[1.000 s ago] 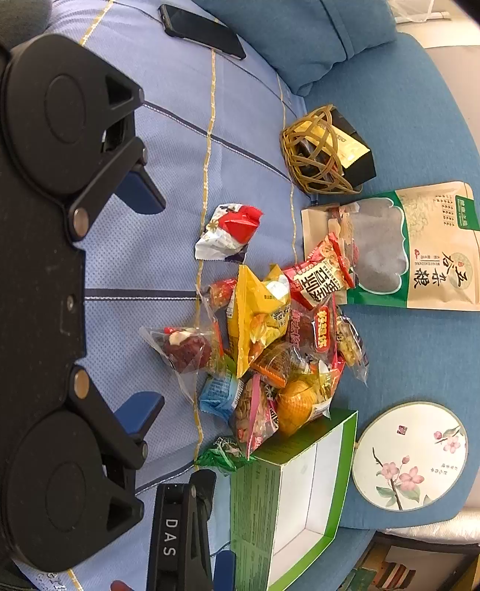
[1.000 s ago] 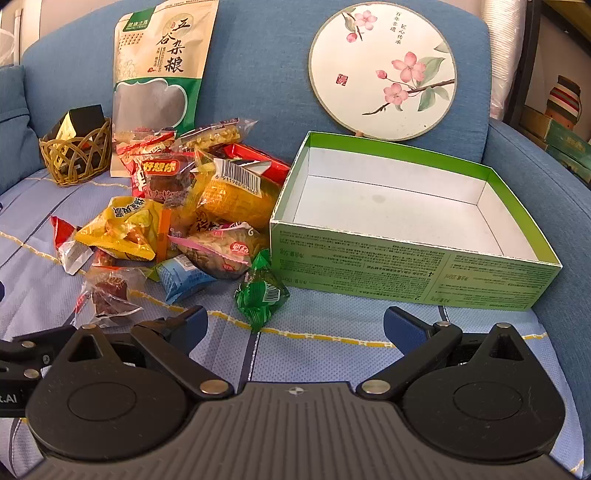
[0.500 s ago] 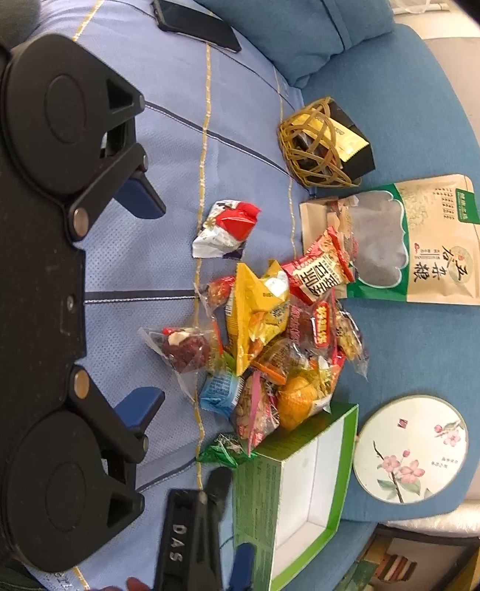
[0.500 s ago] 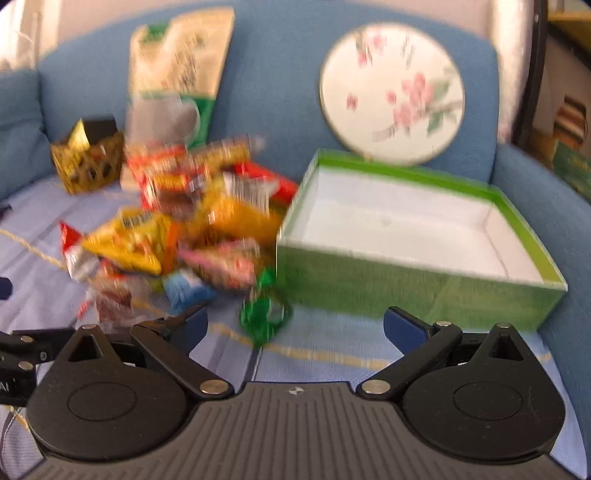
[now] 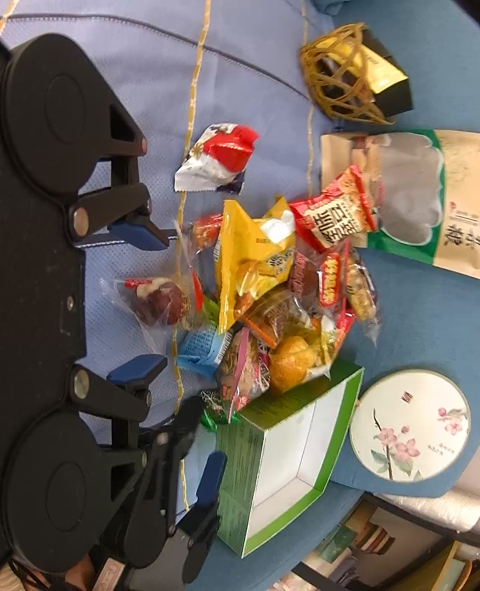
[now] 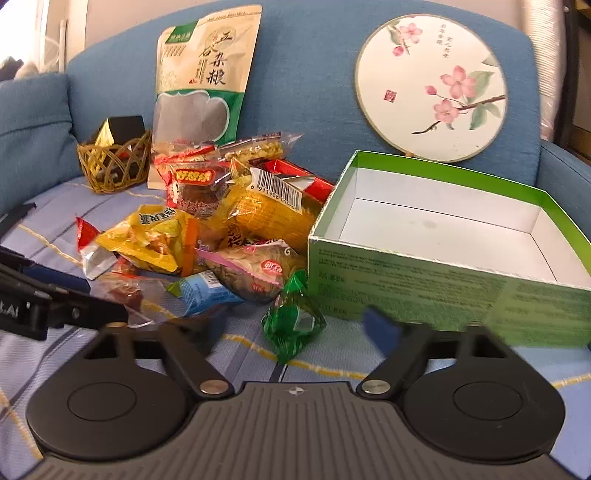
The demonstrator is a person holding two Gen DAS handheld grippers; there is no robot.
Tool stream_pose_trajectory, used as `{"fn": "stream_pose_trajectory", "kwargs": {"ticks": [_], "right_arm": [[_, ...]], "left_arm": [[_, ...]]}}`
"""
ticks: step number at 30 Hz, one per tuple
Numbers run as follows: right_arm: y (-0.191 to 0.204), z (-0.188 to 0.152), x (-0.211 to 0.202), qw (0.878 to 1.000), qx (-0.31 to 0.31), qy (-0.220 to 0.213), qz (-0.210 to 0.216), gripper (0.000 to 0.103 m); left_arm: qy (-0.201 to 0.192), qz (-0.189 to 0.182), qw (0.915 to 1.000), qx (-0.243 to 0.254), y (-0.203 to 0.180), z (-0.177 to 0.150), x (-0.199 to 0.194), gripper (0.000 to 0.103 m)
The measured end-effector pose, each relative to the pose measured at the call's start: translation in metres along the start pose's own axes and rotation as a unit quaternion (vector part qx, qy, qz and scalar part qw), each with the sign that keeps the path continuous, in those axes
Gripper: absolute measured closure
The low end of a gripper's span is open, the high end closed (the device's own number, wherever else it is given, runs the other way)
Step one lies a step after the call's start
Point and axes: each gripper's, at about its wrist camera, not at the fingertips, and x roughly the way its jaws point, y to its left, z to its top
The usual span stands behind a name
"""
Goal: Organize snacks
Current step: 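Grasp the clear dates bag with left gripper while right gripper grasps green candy, drop both in box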
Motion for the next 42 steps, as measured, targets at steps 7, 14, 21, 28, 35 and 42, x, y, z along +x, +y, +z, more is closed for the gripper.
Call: {"fn": "stream_pose_trajectory", "kwargs": {"ticks": [7,14,21,28,35,42], "right_arm": [[-0.009,-0.004,0.011,0.998,0.045,0.029,0.015,0.038],[-0.013,0.002,-0.033,0.998,0.052,-0.01,0.033,0.043],[-0.037,0.019,-0.069,0.991,0.078,-0.106,-0.004,0.044],[-0.069,0.025,-0.047,0.986,0.095,-0.129,-0.052,0.043],[-0.082,0.011,-0.019,0.984,0.101,-0.116,-0.084,0.043],[-0.075,0.006,0.001,0.989,0.073,-0.094,-0.092,0.037]], "left_arm": [[0.009,-0.028,0.9992,-0.027,0.006,0.0,0.014,0.074],[-0.003,-0.035,0.9994,0.008,-0.011,0.004,-0.013,0.077],[-0.069,-0.082,0.9928,0.054,-0.056,0.039,-0.054,0.076],[-0.108,-0.094,0.9873,0.07,-0.101,0.086,-0.022,0.076],[-0.082,-0.098,0.9886,0.079,-0.12,0.097,0.039,0.075],[-0.065,-0.086,0.989,0.101,-0.119,0.089,0.065,0.051]]}}
